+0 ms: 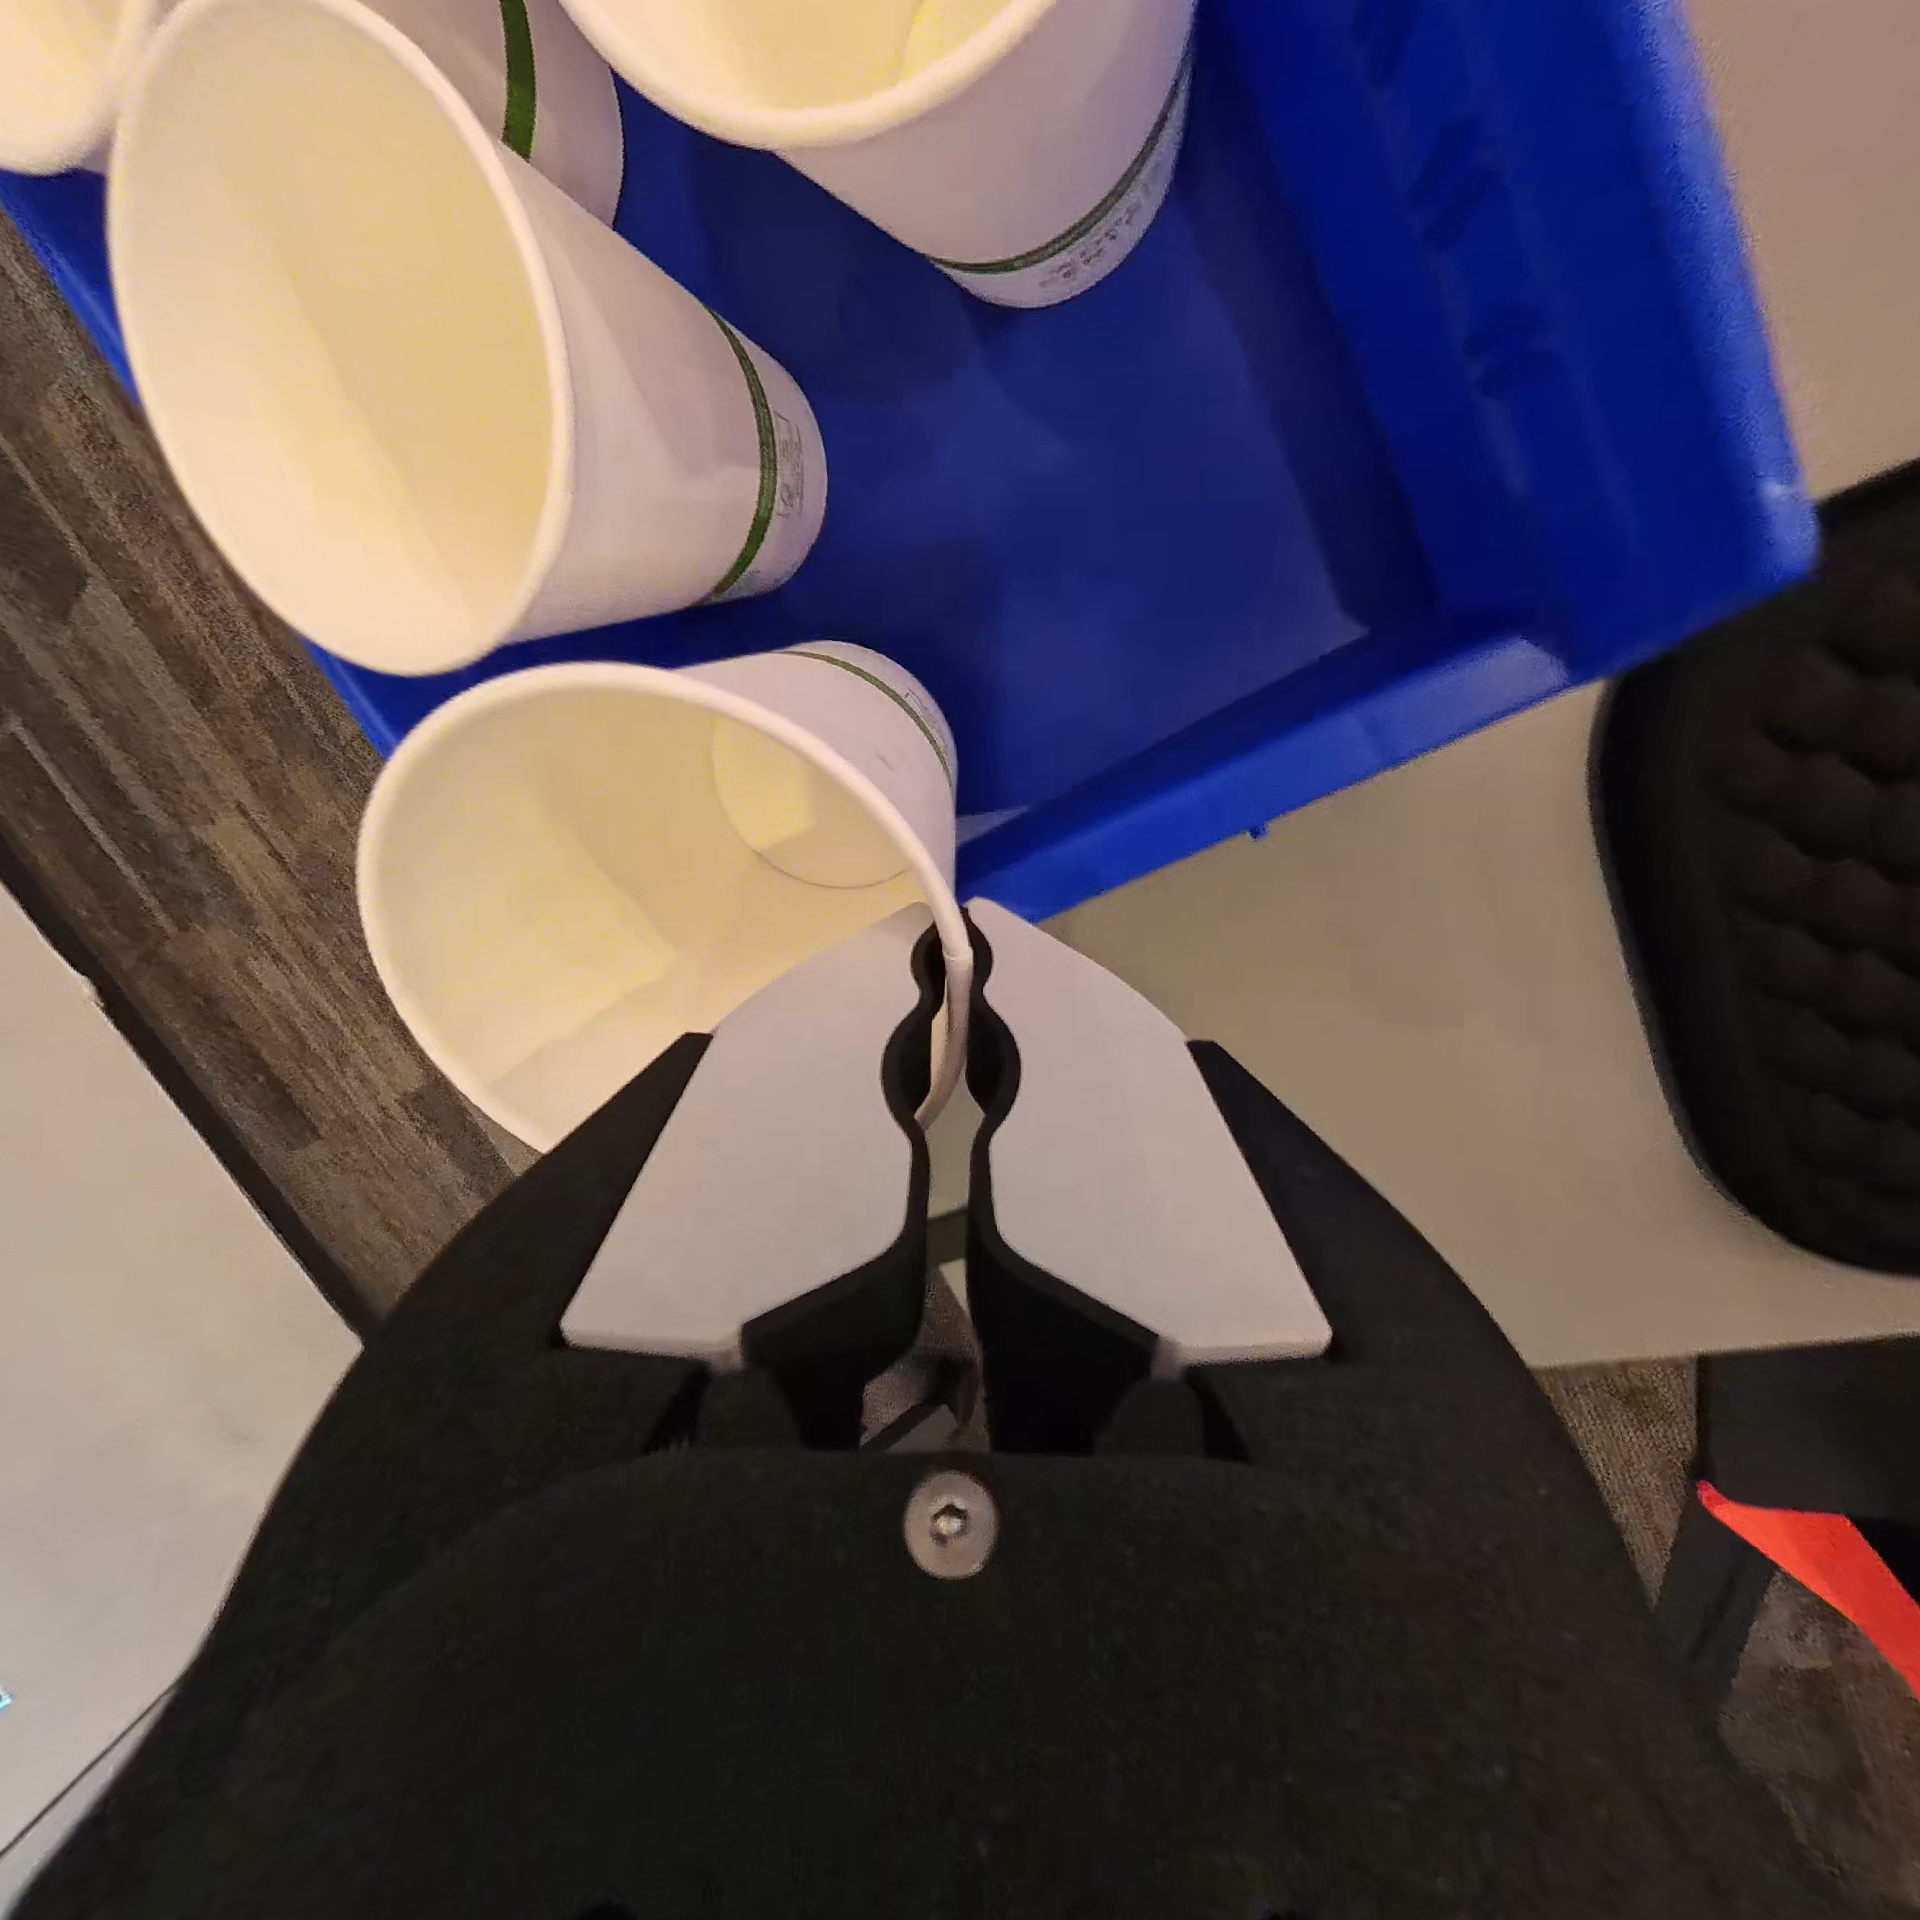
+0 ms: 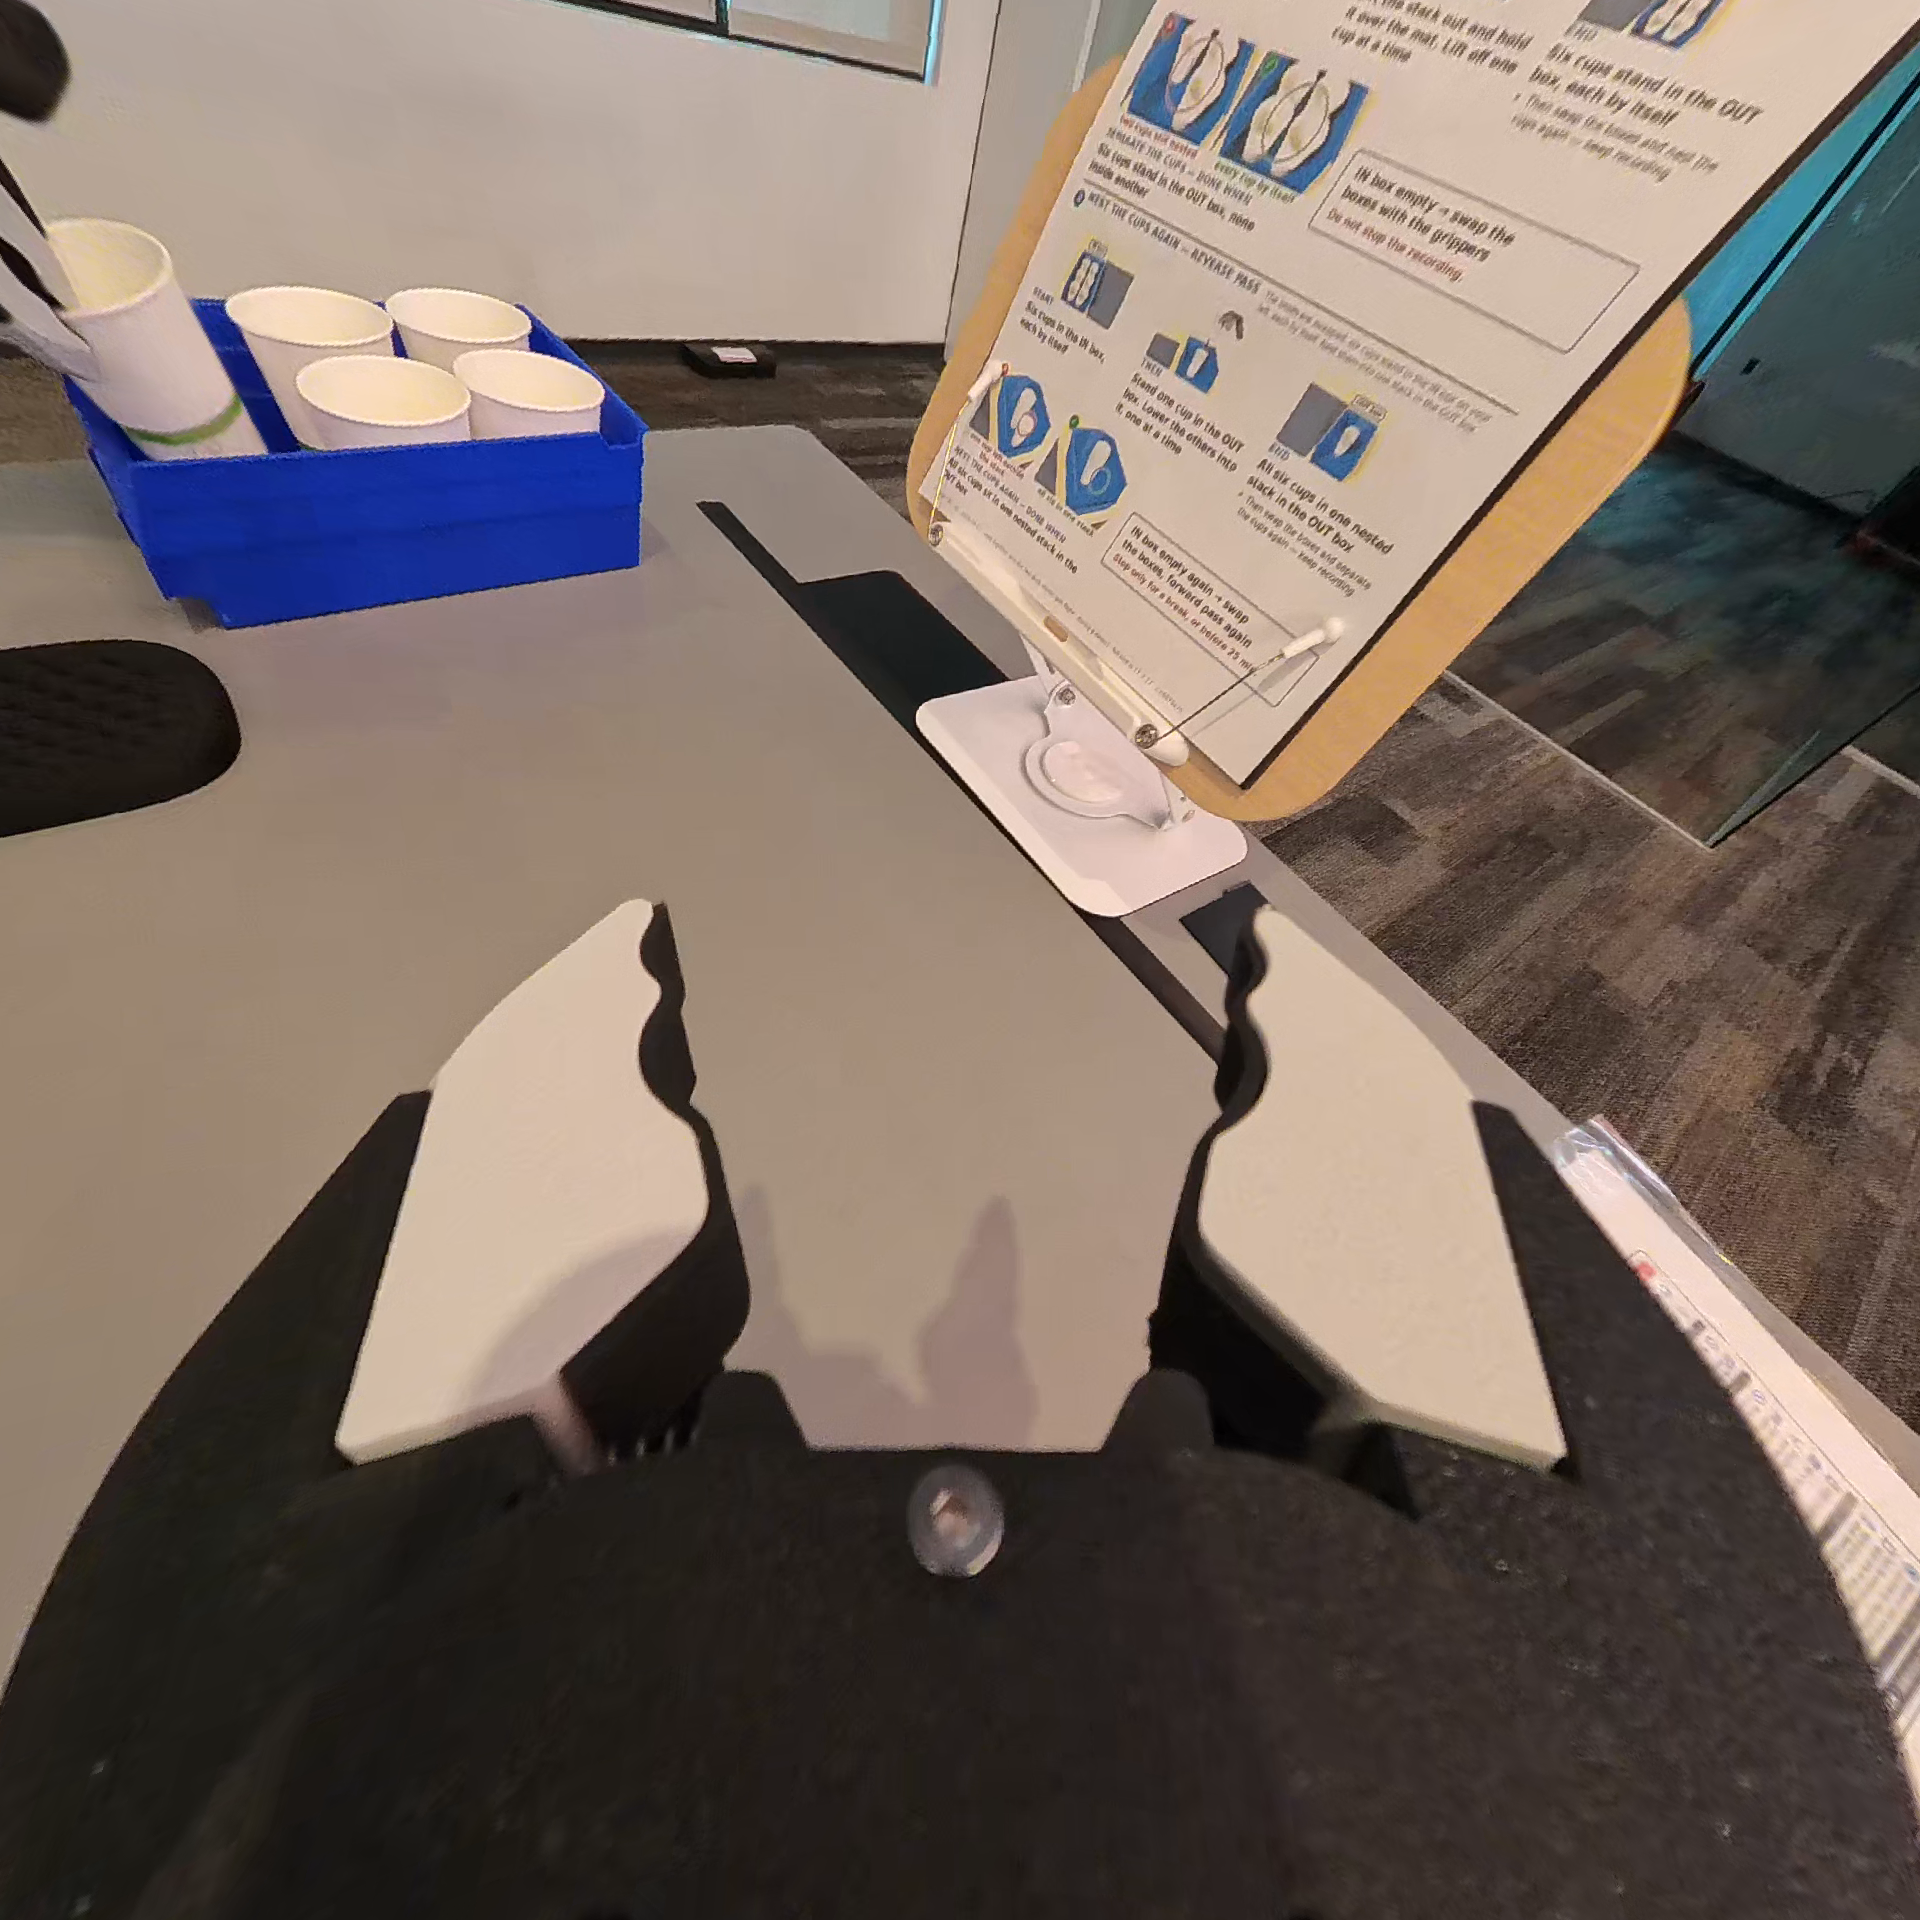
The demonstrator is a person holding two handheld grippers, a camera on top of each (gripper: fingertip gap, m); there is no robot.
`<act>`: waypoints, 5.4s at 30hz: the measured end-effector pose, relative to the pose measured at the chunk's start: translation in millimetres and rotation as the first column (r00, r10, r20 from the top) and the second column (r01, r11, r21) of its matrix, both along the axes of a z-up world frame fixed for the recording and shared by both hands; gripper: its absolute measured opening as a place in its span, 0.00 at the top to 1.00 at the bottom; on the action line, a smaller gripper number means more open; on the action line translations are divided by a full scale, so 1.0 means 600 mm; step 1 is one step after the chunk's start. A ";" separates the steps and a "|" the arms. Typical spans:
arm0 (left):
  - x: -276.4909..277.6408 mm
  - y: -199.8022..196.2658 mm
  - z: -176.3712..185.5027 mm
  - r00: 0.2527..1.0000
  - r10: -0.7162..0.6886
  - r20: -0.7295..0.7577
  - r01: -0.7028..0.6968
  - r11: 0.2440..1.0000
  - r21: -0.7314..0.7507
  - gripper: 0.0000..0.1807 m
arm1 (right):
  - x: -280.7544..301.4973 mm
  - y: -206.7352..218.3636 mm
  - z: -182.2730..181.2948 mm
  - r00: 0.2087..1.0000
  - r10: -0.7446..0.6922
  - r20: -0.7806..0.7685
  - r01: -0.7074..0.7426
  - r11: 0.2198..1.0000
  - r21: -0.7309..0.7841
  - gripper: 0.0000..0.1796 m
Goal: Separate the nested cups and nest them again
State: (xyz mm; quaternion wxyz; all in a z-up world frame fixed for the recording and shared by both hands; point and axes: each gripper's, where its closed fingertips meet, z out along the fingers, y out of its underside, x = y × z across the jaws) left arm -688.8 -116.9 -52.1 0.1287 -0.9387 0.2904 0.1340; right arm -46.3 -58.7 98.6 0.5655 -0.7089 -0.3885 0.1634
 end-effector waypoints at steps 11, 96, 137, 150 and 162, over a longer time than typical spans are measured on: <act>0.231 -0.059 0.182 0.888 -0.454 0.079 0.438 0.884 0.163 1.00 | -0.177 -0.076 0.015 0.901 0.431 -0.051 -0.423 0.899 0.114 0.48; 0.535 -0.176 0.184 0.633 -0.766 0.115 0.580 0.567 0.585 0.76 | 0.526 0.061 -0.110 0.695 -0.639 -0.330 0.679 0.734 0.010 0.50; 0.336 -0.073 0.193 0.851 -0.519 0.083 0.394 0.734 0.553 0.76 | 0.475 -0.040 -0.021 0.714 -0.629 -0.307 0.666 0.745 0.022 0.45; 0.164 0.107 0.051 0.884 -0.434 -0.172 0.465 0.852 0.240 0.82 | 0.184 -0.013 0.072 0.942 -0.269 -0.199 0.292 0.951 0.097 0.49; 0.139 0.169 -0.018 0.882 -0.438 -0.176 0.454 0.889 0.062 0.86 | 0.138 0.023 0.012 0.967 -0.181 -0.177 0.184 0.983 0.000 0.50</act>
